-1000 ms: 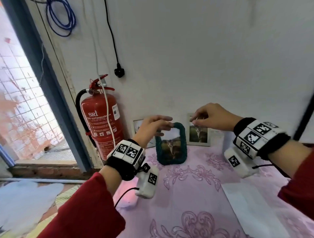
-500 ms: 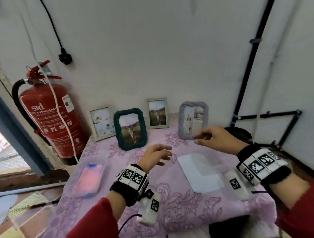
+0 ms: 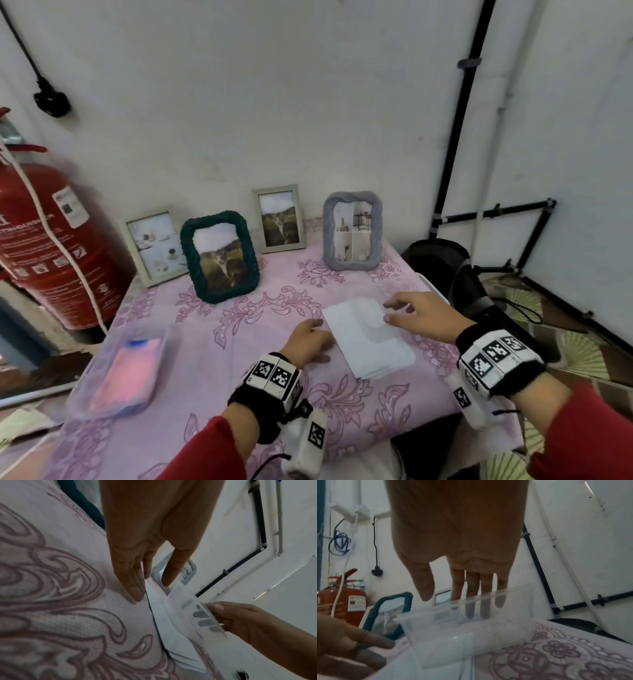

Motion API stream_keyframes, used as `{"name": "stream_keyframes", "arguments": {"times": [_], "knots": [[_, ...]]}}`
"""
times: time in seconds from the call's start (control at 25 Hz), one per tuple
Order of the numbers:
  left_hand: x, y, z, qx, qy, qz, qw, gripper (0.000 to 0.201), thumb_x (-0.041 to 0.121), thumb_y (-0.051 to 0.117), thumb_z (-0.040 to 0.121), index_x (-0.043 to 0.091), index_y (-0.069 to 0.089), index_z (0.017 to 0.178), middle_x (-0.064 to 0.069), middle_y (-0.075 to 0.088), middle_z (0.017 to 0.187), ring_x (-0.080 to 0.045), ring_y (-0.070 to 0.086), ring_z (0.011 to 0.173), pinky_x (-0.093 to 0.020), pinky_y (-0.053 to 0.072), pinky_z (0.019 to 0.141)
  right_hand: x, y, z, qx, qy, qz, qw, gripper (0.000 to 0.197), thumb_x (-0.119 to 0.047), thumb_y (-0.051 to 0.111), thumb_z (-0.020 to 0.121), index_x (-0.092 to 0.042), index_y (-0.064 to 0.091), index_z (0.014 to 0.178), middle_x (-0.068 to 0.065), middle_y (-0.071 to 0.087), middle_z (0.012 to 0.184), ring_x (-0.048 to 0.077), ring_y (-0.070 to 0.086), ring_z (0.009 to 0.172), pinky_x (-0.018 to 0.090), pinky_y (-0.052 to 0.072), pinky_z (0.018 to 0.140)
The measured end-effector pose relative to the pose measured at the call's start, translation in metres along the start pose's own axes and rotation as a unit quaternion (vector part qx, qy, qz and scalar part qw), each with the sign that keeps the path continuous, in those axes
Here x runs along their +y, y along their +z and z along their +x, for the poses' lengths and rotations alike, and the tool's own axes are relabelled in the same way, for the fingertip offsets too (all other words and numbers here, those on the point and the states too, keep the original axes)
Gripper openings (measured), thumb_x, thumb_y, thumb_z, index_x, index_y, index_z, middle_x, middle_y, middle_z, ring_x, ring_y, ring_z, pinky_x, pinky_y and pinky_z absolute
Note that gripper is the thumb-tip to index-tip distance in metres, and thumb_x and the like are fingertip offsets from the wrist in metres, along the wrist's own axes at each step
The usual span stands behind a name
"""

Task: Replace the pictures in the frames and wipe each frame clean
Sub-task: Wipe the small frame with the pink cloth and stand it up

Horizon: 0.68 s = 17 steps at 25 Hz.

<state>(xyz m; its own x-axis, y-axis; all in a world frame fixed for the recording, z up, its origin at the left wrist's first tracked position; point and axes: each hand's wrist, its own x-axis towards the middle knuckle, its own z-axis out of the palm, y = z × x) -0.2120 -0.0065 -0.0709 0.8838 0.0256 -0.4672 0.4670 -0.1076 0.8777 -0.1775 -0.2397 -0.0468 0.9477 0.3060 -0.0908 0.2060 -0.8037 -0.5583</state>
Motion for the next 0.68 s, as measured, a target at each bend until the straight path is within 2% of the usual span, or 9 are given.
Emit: {"name": "stream_keyframes", "arguments": {"times": [0.12, 0.24, 0.28, 0.32, 0.4, 0.44, 0.56, 0.6, 0.68], "knots": [[-0.003, 0.012, 0.011, 0.01, 0.017, -0.019, 1.0, 0.06, -0.009, 0.053, 0.084, 0.0, 0.03, 0.139, -0.009, 0.054, 0.084, -0.022, 0.055, 0.079, -0.028, 0.049, 0.063, 0.006, 0.004, -0.001, -0.021, 0.027, -0.051, 0.998, 0.042, -0.054, 0.051, 0.088, -0.03, 0.056, 0.122, -0.005, 0.061, 0.122, 0.013, 0.057, 0.108, 0.03, 0.042, 0.092], [-0.007, 0.022, 0.023, 0.022, 0.014, -0.058, 0.998, 0.044, -0.015, 0.054, 0.079, -0.006, 0.047, 0.121, -0.02, 0.061, 0.098, -0.028, 0.059, 0.089, -0.041, 0.05, 0.086, 0.008, 0.007, -0.002, -0.036, 0.029, -0.103, 0.994, 0.047, -0.061, 0.039, 0.089, -0.035, 0.052, 0.126, -0.007, 0.061, 0.126, 0.014, 0.056, 0.115, 0.03, 0.041, 0.094], [-0.007, 0.024, 0.026, 0.021, 0.014, -0.057, 0.998, 0.034, -0.016, 0.054, 0.078, -0.007, 0.053, 0.111, -0.023, 0.062, 0.102, -0.028, 0.059, 0.087, -0.04, 0.05, 0.088, 0.008, 0.008, -0.002, -0.036, 0.028, -0.112, 0.993, 0.047, -0.061, 0.038, 0.09, -0.035, 0.051, 0.127, -0.007, 0.061, 0.126, 0.015, 0.056, 0.116, 0.03, 0.041, 0.095], [-0.008, 0.025, 0.026, 0.018, 0.016, -0.057, 0.998, 0.028, -0.015, 0.054, 0.078, -0.01, 0.058, 0.105, -0.023, 0.063, 0.101, -0.025, 0.059, 0.081, -0.036, 0.051, 0.082, 0.007, 0.008, -0.002, -0.033, 0.026, -0.117, 0.992, 0.047, -0.061, 0.037, 0.09, -0.035, 0.051, 0.127, -0.007, 0.061, 0.126, 0.015, 0.056, 0.117, 0.031, 0.041, 0.096], [-0.009, 0.025, 0.03, 0.016, 0.02, -0.041, 0.999, 0.029, -0.012, 0.056, 0.077, -0.011, 0.063, 0.105, -0.019, 0.065, 0.096, -0.023, 0.058, 0.073, -0.024, 0.05, 0.064, 0.007, 0.008, -0.001, -0.031, 0.024, -0.121, 0.992, 0.047, -0.059, 0.037, 0.091, -0.035, 0.051, 0.128, -0.007, 0.061, 0.126, 0.016, 0.056, 0.117, 0.032, 0.041, 0.097], [-0.009, 0.025, 0.032, 0.019, 0.022, -0.034, 0.999, 0.031, -0.011, 0.057, 0.077, -0.01, 0.063, 0.107, -0.019, 0.066, 0.097, -0.023, 0.059, 0.074, -0.023, 0.05, 0.062, 0.007, 0.008, -0.001, -0.029, 0.023, -0.122, 0.992, 0.046, -0.059, 0.037, 0.091, -0.035, 0.051, 0.128, -0.007, 0.061, 0.125, 0.016, 0.056, 0.116, 0.032, 0.041, 0.098], [-0.009, 0.026, 0.035, 0.032, 0.018, -0.037, 0.999, 0.038, -0.014, 0.058, 0.075, -0.01, 0.06, 0.112, -0.022, 0.066, 0.109, -0.028, 0.063, 0.095, -0.035, 0.053, 0.087, 0.007, 0.009, 0.0, -0.027, 0.019, -0.122, 0.992, 0.045, -0.057, 0.037, 0.091, -0.035, 0.051, 0.128, -0.007, 0.062, 0.124, 0.014, 0.056, 0.116, 0.032, 0.041, 0.097], [-0.008, 0.026, 0.036, 0.036, 0.011, -0.033, 0.999, 0.039, -0.013, 0.059, 0.074, -0.01, 0.06, 0.113, -0.02, 0.068, 0.104, -0.024, 0.065, 0.089, -0.031, 0.053, 0.082, 0.007, 0.009, 0.0, -0.027, 0.021, -0.12, 0.992, 0.045, -0.057, 0.038, 0.091, -0.035, 0.051, 0.128, -0.007, 0.062, 0.124, 0.014, 0.056, 0.116, 0.031, 0.04, 0.097], [-0.005, 0.026, 0.034, 0.031, -0.002, -0.023, 0.999, 0.033, -0.01, 0.06, 0.075, -0.011, 0.062, 0.108, -0.009, 0.069, 0.068, -0.009, 0.06, 0.052, -0.013, 0.046, 0.052, 0.007, 0.009, 0.0, -0.025, 0.022, -0.12, 0.992, 0.044, -0.057, 0.038, 0.091, -0.035, 0.051, 0.128, -0.007, 0.061, 0.125, 0.014, 0.055, 0.117, 0.031, 0.039, 0.096]]}}
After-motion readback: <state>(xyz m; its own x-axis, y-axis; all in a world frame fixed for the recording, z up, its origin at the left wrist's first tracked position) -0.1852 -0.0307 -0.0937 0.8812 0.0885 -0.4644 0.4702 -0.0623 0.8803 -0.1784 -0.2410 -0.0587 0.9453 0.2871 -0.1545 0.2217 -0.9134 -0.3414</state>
